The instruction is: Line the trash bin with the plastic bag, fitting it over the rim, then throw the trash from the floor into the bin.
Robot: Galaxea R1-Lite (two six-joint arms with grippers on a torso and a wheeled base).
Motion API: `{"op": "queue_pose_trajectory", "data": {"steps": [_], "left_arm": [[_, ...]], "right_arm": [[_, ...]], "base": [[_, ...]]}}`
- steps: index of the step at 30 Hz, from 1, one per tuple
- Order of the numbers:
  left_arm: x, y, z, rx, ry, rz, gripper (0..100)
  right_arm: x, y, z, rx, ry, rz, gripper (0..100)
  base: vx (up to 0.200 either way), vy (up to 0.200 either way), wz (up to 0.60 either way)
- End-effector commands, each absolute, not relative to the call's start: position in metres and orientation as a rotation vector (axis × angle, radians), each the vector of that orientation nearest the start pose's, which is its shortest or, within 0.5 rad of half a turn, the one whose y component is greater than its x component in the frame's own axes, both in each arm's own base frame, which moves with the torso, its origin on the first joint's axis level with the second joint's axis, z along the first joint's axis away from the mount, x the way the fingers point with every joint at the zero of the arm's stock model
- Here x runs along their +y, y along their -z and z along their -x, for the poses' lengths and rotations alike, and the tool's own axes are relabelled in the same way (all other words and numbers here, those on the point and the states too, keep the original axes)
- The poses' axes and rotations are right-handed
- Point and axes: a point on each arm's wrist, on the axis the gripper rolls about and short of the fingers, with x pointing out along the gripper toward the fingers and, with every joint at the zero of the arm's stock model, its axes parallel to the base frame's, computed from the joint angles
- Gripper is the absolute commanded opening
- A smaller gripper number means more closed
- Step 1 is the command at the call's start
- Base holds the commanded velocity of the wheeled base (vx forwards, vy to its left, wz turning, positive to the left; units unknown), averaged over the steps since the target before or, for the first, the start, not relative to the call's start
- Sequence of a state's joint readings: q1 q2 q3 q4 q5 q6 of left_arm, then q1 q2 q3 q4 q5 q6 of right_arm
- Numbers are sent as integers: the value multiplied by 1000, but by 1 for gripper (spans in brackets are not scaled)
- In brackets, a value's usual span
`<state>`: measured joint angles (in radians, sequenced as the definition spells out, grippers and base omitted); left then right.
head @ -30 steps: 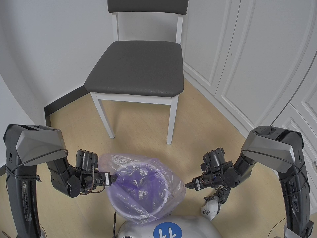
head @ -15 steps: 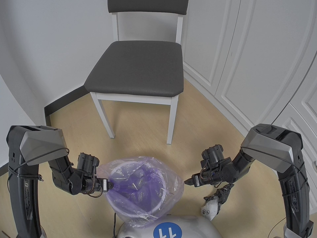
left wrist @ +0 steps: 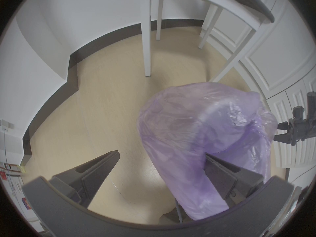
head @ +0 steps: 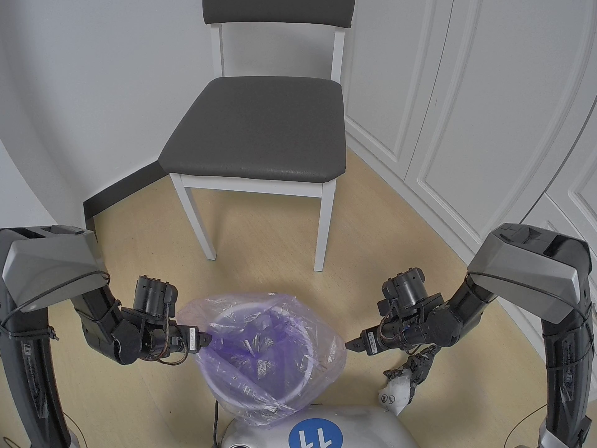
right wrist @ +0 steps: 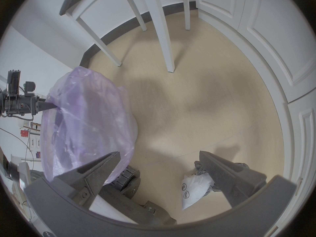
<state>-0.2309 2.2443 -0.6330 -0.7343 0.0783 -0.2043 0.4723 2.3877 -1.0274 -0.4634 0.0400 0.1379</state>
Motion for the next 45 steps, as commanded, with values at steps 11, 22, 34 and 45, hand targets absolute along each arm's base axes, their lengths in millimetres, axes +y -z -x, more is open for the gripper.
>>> {"op": "queue_pose_trajectory", "data": {"steps": [11, 22, 34, 45], "left_arm": [[-47, -14, -271, 855, 230, -96, 100], [-53, 35, -255, 1027, 400, -263, 100], [-71, 53, -269, 1018, 430, -305, 100], [-77, 65, -287, 1007, 307, -308, 100]], "right_arm": [[186, 16, -316, 885, -518, 174, 100], [207, 31, -290, 875, -594, 229, 100], [192, 8, -306, 810, -547, 183, 100], [190, 9, -313, 801, -532, 172, 100]], "base": [[0, 0, 0], [0, 0, 0], [0, 0, 0], [0, 0, 0]]}}
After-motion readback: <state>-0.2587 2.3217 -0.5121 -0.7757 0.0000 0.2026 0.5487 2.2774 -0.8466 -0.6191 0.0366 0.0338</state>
